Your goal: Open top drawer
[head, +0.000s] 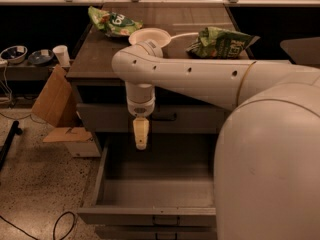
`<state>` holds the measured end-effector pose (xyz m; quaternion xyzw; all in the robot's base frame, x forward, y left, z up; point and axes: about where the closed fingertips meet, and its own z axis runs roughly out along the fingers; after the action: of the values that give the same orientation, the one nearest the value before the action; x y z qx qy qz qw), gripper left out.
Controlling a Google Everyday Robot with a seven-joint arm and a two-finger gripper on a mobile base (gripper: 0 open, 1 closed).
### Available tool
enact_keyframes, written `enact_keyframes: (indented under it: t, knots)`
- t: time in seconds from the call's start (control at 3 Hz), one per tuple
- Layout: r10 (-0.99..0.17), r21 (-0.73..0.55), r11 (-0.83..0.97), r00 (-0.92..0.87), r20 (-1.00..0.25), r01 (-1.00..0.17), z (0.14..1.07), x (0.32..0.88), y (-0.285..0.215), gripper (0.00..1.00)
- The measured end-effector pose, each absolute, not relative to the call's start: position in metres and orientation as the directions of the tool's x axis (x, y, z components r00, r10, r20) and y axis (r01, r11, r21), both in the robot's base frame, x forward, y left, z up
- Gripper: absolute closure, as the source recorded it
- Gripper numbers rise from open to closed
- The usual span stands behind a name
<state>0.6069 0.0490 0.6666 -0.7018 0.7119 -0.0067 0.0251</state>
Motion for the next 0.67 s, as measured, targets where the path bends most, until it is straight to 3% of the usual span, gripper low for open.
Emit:
enact_keyframes:
  t: [0.67]
  knots:
    - [-0.999, -0.026, 0.022, -0.021, -0.025, -0.999, 0.6596, 0.6046, 0.0519, 0.00]
